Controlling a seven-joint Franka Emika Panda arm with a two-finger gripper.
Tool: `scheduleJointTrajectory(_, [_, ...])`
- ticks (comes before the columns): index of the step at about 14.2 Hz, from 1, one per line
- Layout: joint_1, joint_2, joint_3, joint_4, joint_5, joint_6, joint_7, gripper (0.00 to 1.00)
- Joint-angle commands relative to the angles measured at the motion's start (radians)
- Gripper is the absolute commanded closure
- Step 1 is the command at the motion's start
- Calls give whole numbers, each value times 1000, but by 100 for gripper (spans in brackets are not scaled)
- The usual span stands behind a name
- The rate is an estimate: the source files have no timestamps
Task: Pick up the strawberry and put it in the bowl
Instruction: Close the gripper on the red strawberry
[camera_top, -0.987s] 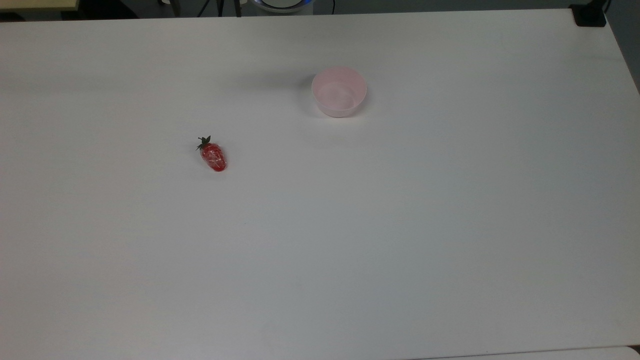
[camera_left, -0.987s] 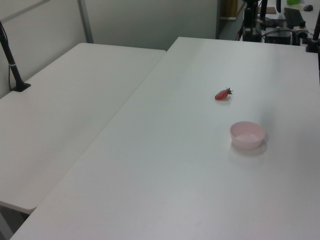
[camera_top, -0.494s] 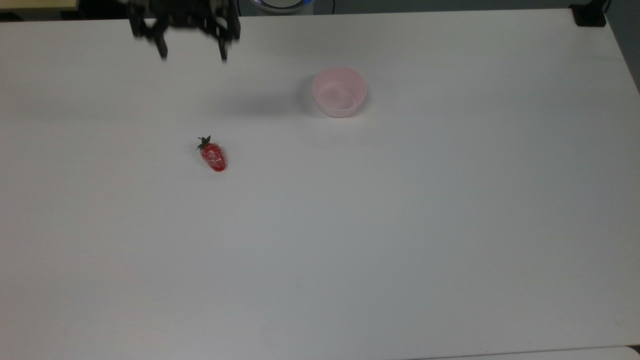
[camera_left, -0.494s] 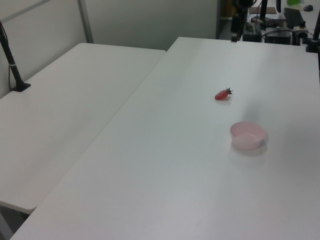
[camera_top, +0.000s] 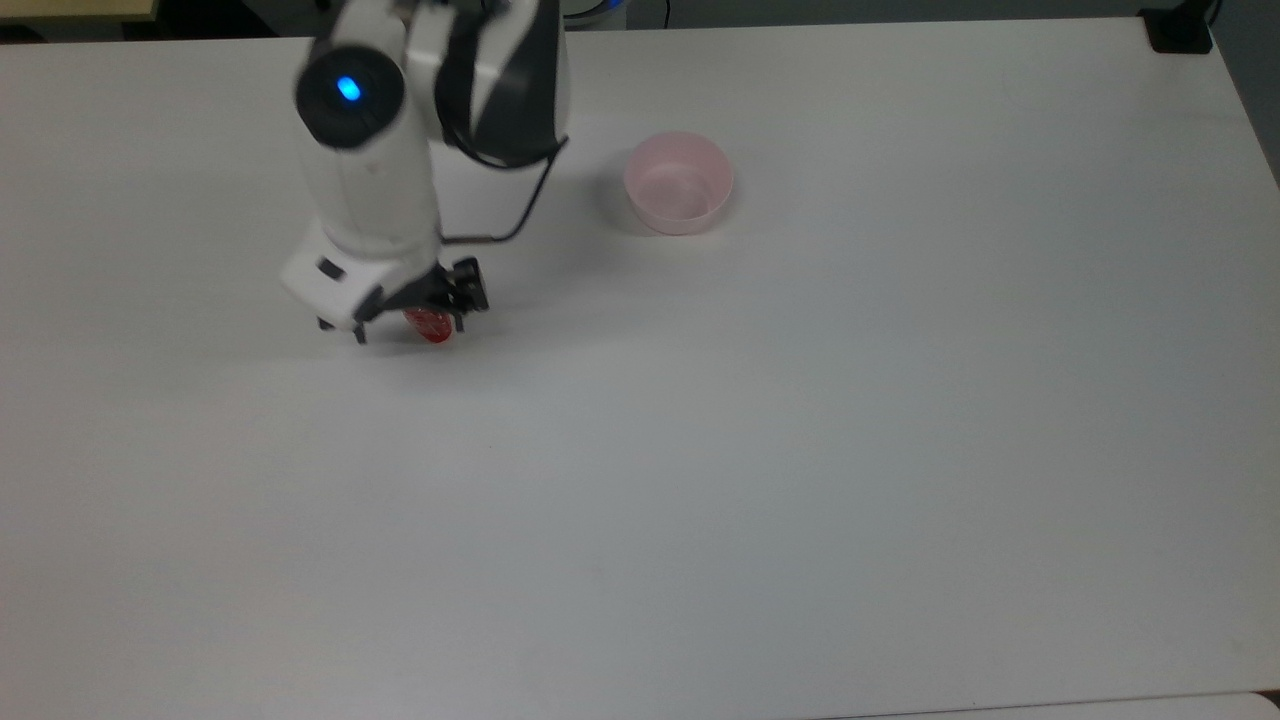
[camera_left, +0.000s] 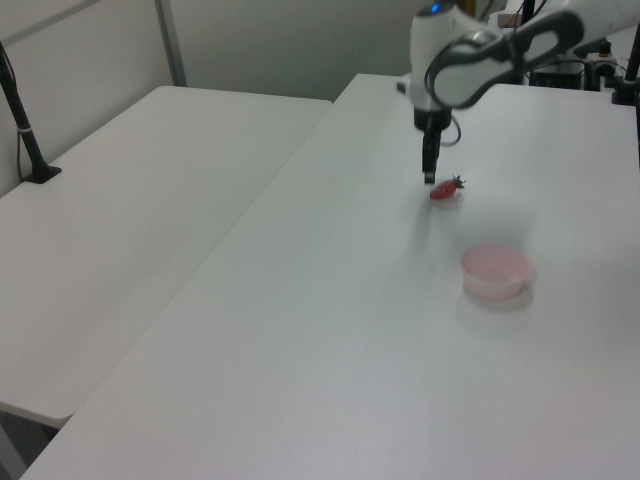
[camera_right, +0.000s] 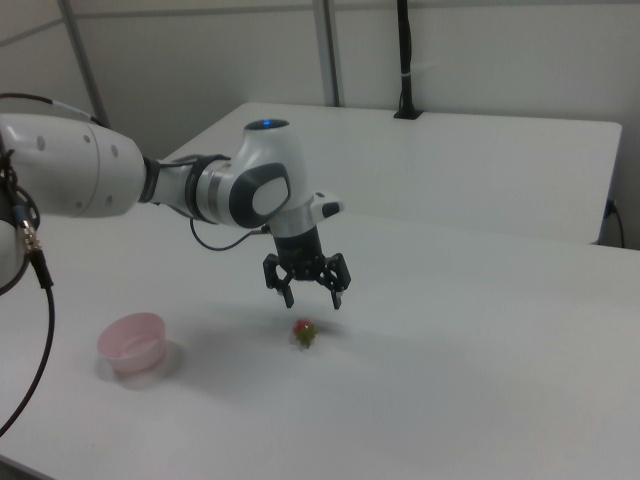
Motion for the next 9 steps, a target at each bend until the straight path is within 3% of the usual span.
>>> scheduleJointTrajectory(1, [48,-30,-29,-5,0,-11,-6,0])
scheduleJointTrajectory(5, [54,-50,-29,-90,-15,-36,-52,0])
scheduleJointTrajectory(7, [66,-50,-64,-107,-17,-44,-124,0])
scheduleJointTrajectory(8, [71,-50,-71,-108,-17,-44,-138,5])
scheduleJointTrajectory(9, [70,-50,-72,-108,-17,-45,-162,19])
